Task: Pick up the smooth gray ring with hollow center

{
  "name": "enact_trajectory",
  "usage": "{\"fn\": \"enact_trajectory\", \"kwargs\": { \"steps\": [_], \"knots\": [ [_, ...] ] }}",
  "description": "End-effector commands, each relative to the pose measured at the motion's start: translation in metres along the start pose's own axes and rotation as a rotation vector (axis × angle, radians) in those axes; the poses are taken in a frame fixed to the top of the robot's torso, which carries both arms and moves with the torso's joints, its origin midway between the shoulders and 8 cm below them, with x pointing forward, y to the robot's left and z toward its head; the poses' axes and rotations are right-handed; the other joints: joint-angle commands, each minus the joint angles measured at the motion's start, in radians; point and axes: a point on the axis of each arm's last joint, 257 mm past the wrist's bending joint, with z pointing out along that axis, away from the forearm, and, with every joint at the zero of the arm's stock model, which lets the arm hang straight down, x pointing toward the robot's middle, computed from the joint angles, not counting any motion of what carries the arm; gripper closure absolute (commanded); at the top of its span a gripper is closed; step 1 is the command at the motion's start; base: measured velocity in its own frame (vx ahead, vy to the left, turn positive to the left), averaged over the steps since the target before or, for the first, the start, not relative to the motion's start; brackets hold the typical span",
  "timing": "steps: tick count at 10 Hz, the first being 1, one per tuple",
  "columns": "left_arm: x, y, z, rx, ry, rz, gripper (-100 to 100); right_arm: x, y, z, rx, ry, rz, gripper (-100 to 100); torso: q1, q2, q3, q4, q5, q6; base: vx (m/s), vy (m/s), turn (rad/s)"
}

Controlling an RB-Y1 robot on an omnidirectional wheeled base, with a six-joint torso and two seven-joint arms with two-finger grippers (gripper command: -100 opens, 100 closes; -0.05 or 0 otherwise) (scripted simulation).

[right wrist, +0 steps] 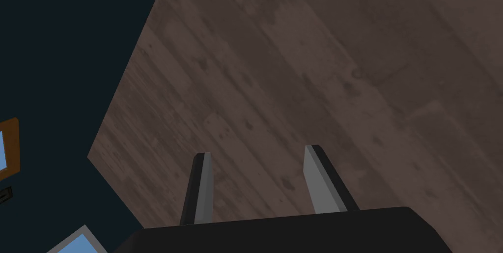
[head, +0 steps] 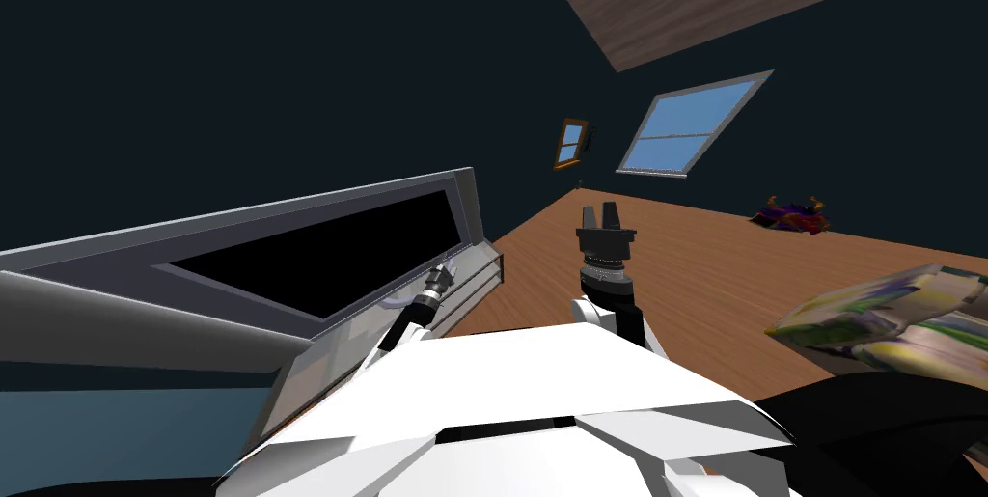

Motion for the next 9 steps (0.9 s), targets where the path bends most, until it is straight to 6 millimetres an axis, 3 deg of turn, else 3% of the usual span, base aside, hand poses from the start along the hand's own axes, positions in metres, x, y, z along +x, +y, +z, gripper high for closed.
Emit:
{"fn": "enact_trajectory", "kwargs": {
  "steps": [1,2,3,4,5,6,7,9],
  "knots": [
    [-0.006,0.023,-0.003,-0.062,-0.008,-0.013,-100,0.0,0.0,0.0,0.0,0.0,0.0,0,0.0,0.0,0.0,0.0,0.0,0.0,-0.01,0.032,-0.098],
    [-0.011,0.05,-0.007,-0.134,-0.012,-0.03,-100,0.0,0.0,0.0,0.0,0.0,0.0,0,0.0,0.0,0.0,0.0,0.0,-0.001,-0.003,0.022,-0.154],
    [-0.012,0.052,-0.007,-0.138,-0.014,-0.03,-100,0.0,0.0,0.0,0.0,0.0,0.0,0,-0.001,-0.001,0.0,0.0,0.0,0.0,0.0,0.017,-0.11],
    [-0.018,0.077,-0.012,-0.206,-0.019,-0.043,-100,0.0,0.0,0.0,0.0,0.0,0.0,0,-0.001,-0.001,0.0,0.0,0.0,-0.001,0.009,0.016,-0.249],
    [-0.02,0.08,-0.013,-0.212,-0.023,-0.042,-100,0.0,0.0,0.0,0.0,0.0,0.0,0,-0.001,-0.001,-0.001,0.0,0.0,0.0,0.01,0.021,-0.101],
    [-0.025,0.101,-0.019,-0.272,-0.026,-0.053,-100,0.0,0.0,0.0,0.0,0.0,0.0,0,-0.001,-0.002,-0.001,0.0,0.0,-0.001,0.015,0.023,-0.198],
    [-0.03,0.107,-0.021,-0.286,-0.035,-0.052,-100,0.0,0.0,0.0,0.0,0.0,0.0,0,-0.001,-0.002,-0.001,0.0,0.0,0.0,0.012,0.027,-0.103],
    [-0.046,0.152,-0.038,-0.411,-0.057,-0.066,-100,0.0,0.0,0.0,0.0,0.0,0.0,0,-0.001,-0.002,-0.001,0.0,0.0,0.0,0.024,0.031,-0.241]
  ]
}}
